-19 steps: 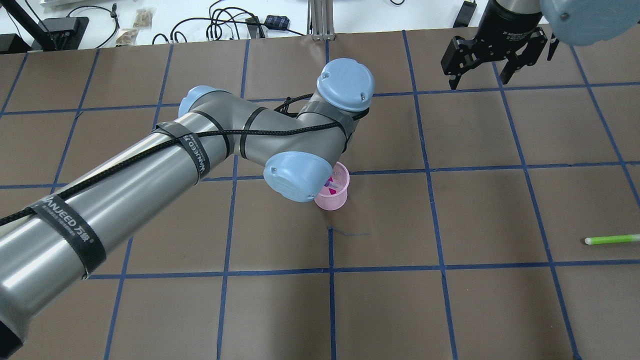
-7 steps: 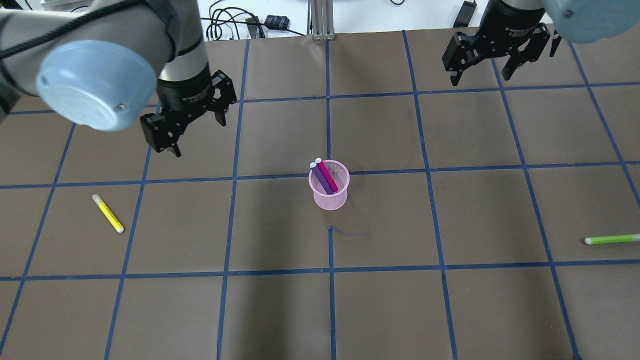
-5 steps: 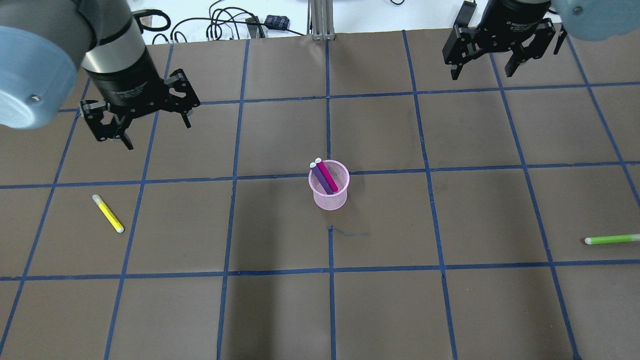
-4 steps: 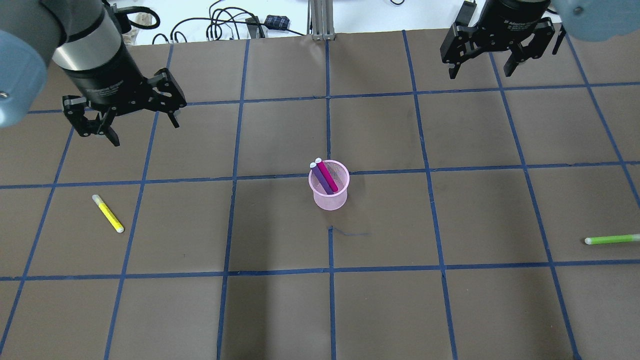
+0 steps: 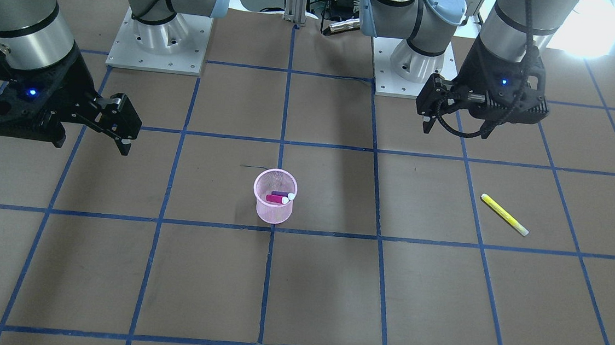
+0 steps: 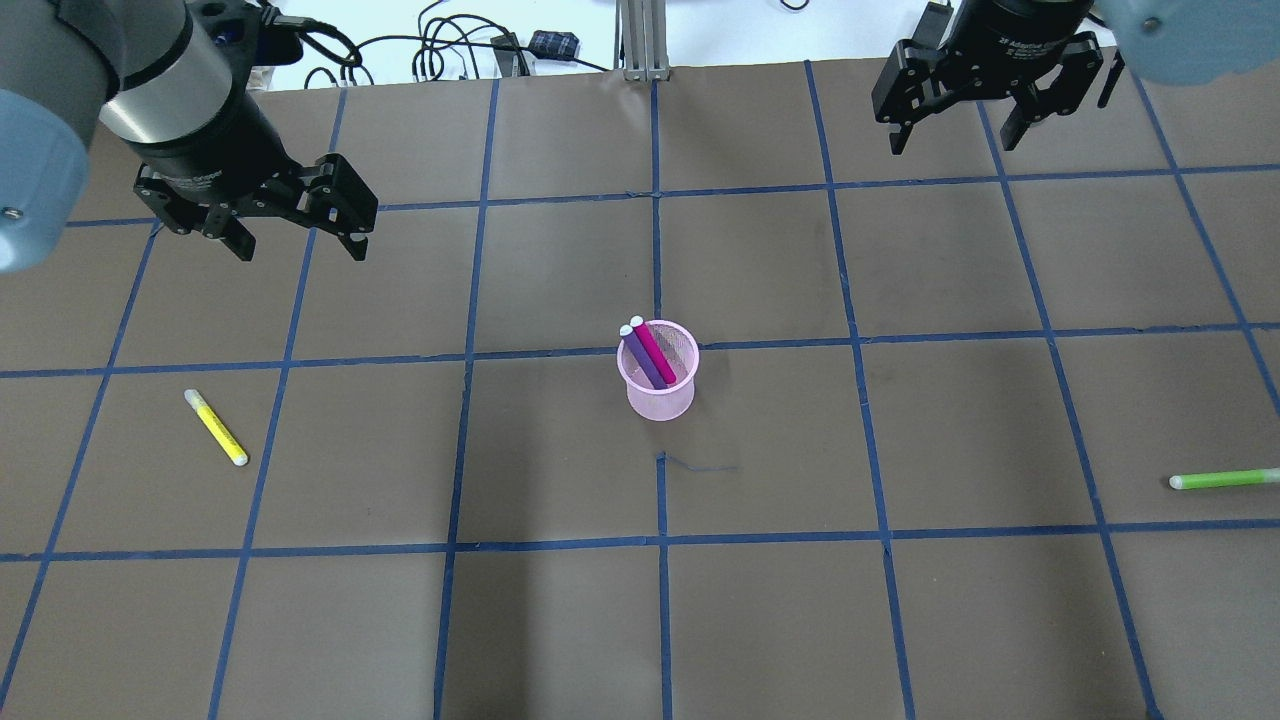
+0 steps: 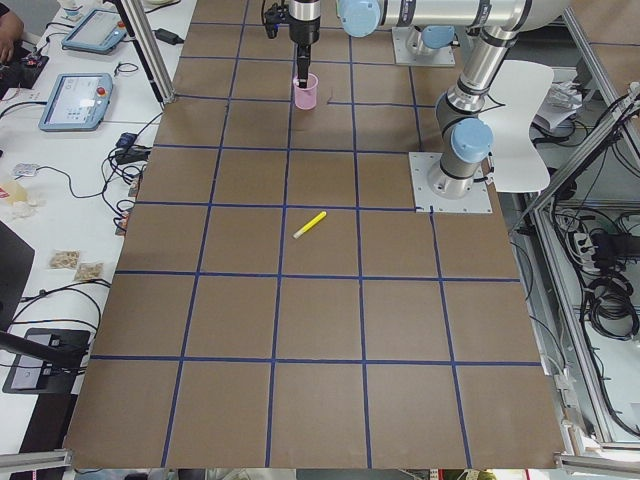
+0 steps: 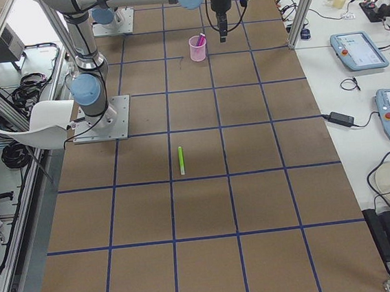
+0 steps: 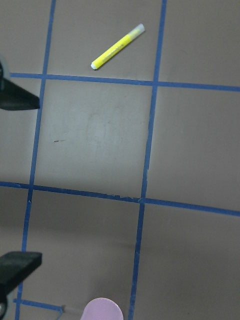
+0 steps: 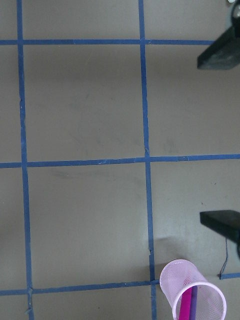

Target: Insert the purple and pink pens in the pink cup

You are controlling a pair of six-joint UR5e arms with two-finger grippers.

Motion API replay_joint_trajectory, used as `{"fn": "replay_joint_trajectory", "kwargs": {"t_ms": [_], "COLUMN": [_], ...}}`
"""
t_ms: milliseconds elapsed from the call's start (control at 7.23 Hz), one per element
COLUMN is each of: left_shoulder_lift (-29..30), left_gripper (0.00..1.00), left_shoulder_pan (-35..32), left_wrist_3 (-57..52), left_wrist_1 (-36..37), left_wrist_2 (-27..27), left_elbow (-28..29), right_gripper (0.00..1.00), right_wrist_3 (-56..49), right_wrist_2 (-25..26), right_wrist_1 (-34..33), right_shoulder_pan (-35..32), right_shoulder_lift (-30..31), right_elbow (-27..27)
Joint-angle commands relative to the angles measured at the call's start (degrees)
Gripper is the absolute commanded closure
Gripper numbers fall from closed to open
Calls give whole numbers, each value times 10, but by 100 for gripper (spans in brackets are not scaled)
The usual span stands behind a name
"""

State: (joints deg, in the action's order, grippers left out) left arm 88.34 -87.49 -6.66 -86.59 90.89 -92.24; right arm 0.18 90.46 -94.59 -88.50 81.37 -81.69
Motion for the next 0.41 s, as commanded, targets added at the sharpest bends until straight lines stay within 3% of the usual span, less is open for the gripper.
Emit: {"fn": "replay_joint_trajectory", "kwargs": {"t_ms": [0,277], "left_shoulder_lift": [2,-9], "left_gripper": [0,0], "left_shoulder_pan": [-1,-1], "left_wrist_3": [-34,-33], "left_wrist_1": [12,11], "left_wrist_2": [-35,-17], "left_elbow": [0,0], "right_gripper": [0,0], "right_wrist_3": [6,8], "right_wrist_2": [-1,7], "right_wrist_1": [-1,8], "right_shoulder_pan": [-2,-20], "right_shoulder_lift": [-2,2], "right_elbow": [4,2]}}
